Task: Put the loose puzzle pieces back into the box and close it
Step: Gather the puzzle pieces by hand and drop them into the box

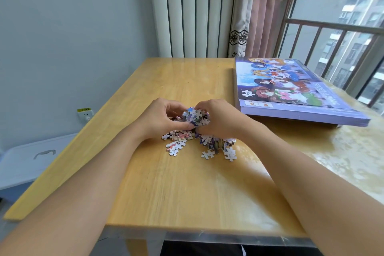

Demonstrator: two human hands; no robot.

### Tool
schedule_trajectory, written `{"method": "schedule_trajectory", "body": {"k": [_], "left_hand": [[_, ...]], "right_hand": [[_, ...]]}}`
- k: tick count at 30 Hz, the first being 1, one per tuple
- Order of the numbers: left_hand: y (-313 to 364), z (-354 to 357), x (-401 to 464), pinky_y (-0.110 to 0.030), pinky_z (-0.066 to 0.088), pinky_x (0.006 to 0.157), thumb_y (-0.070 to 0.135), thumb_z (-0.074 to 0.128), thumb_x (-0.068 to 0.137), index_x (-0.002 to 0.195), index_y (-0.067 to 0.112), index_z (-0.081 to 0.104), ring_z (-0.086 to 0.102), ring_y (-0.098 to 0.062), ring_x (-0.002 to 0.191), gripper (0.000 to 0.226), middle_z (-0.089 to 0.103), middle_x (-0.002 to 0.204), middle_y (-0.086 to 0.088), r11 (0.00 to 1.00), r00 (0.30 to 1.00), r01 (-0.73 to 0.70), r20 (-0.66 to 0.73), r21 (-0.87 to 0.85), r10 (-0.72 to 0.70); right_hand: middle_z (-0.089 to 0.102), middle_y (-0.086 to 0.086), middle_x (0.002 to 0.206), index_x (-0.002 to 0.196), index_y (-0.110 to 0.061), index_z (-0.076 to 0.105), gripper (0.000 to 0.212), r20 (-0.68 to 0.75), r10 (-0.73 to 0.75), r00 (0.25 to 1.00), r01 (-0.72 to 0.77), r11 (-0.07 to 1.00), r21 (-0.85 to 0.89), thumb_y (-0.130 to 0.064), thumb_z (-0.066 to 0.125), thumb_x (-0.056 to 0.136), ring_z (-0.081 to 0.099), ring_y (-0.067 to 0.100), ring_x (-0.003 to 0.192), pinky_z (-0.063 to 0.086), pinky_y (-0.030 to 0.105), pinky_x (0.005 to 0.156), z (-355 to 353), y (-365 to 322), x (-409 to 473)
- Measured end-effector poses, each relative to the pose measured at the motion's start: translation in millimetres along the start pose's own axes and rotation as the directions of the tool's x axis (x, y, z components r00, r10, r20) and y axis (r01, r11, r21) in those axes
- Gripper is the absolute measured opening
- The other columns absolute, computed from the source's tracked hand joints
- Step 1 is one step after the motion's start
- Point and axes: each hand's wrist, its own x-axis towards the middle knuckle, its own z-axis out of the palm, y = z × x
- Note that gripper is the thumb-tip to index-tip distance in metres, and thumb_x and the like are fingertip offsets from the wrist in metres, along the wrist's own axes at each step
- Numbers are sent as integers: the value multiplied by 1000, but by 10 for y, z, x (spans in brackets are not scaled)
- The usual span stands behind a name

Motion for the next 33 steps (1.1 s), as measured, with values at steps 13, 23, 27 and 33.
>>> {"method": "schedule_trajectory", "body": {"k": [13, 23, 27, 33], "left_hand": [[-15, 63, 54, -29, 58, 76, 22, 82, 82, 96, 17, 79, 71, -20, 81, 15, 78, 90, -4, 992, 998, -17, -67, -122, 9], [-75, 96, 105, -32, 57, 74, 29, 84, 76, 101, 16, 76, 70, -15, 75, 30, 77, 84, -8, 992, 990, 15, -135, -125, -32], [-39, 132, 111, -26, 54, 73, 35, 83, 70, 104, 18, 72, 72, -14, 72, 39, 77, 80, -6, 987, 983, 18, -176, -157, -46], [-34, 159, 138, -25, 55, 70, 17, 85, 77, 102, 11, 72, 74, -17, 73, 29, 78, 81, -5, 980, 975, 15, -214, -199, -58]], "right_hand": [[71, 11, 80, 86, -5, 71, 27, -78, 100, 992, -72, 950, 303, -23, 87, 73, 54, 17, 62, 43, 29, 55, 23, 33, 54], [63, 12, 82, 102, 0, 70, 64, 227, 203, 952, -304, 673, 674, -36, 94, 55, 49, 25, 73, 36, 38, 67, -11, 121, 84], [71, 15, 88, 101, -11, 74, 58, 190, 193, 963, -270, 660, 701, -36, 97, 53, 62, 24, 79, 44, 38, 70, 39, 96, 100], [76, 19, 93, 93, -10, 77, 63, 200, 199, 960, -280, 605, 745, -37, 95, 39, 73, 35, 93, 57, 48, 90, 107, 143, 162]]}}
